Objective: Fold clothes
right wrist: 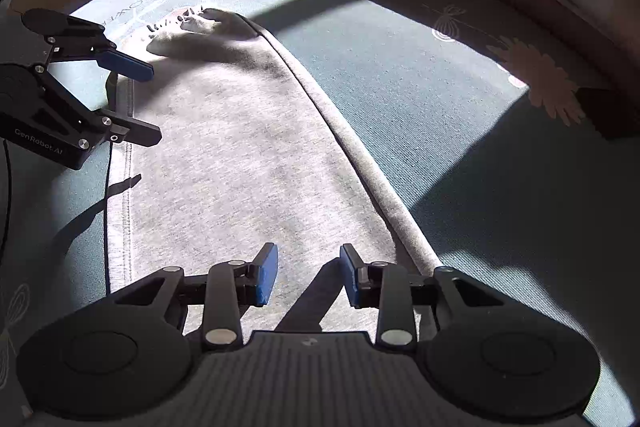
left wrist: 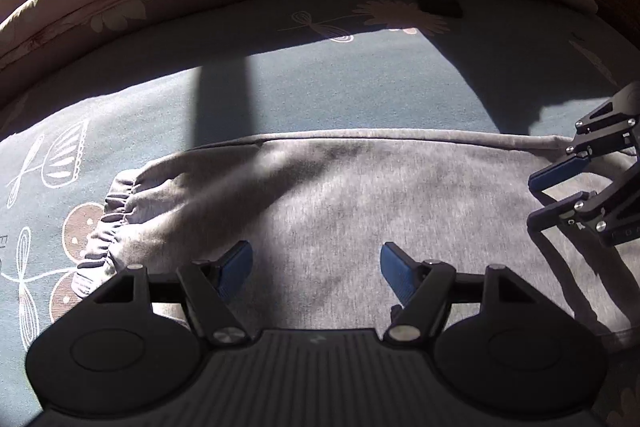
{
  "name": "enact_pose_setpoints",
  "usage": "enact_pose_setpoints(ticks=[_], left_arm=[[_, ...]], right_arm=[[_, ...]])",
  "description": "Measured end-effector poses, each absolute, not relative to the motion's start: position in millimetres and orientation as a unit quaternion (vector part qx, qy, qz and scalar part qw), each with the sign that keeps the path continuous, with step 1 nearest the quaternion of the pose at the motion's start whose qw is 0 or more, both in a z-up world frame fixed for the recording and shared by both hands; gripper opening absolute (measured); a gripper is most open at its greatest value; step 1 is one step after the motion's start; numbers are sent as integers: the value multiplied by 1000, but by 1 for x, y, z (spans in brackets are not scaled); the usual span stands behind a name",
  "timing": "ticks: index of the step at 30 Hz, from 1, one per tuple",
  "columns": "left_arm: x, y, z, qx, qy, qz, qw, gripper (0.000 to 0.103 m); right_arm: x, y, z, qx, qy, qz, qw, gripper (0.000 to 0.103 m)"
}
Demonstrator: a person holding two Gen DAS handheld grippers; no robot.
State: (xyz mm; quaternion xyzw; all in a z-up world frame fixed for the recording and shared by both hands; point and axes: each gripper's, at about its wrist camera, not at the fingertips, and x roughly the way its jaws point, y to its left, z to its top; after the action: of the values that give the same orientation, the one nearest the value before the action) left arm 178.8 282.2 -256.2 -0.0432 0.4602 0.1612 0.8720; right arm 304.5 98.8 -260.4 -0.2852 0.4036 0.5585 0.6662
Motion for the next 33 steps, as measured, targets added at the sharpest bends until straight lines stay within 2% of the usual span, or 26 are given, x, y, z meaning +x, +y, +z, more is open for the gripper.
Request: enact_pose_setpoints(ticks=[3, 8, 9, 10, 16, 19, 22, 26, 28, 33], left_arm=[[164, 312, -272, -86, 482, 197, 850, 76], [133, 335, -271, -120, 509, 219, 824, 76], [135, 338, -268, -128, 509, 217, 823, 76], [141, 340, -263, -130, 494, 216, 832, 70], [189, 358, -255, -161, 432, 201, 864, 72], [210, 372, -275, -175, 444, 209, 854, 72], [219, 381, -282, -136, 431, 216, 866, 76], [230, 388, -277, -113, 443, 212, 864, 75], [229, 385, -267, -98, 444, 218, 863, 71], [196, 354, -246, -90, 431, 188, 878, 74]], right_arm=[[300, 101, -262, -276, 412, 549, 673, 40], [299, 96, -257, -274, 422, 542, 673, 42], [300, 94, -255, -270, 425, 538, 676, 43], [300, 92, -253, -266, 427, 535, 678, 45], [297, 84, -240, -219, 446, 517, 697, 49], [291, 84, -237, -211, 451, 510, 701, 49], [287, 81, -234, -193, 457, 504, 707, 49], [288, 70, -235, -161, 477, 483, 717, 50], [289, 63, -236, -142, 491, 466, 722, 50], [270, 46, -239, -123, 511, 428, 735, 50]])
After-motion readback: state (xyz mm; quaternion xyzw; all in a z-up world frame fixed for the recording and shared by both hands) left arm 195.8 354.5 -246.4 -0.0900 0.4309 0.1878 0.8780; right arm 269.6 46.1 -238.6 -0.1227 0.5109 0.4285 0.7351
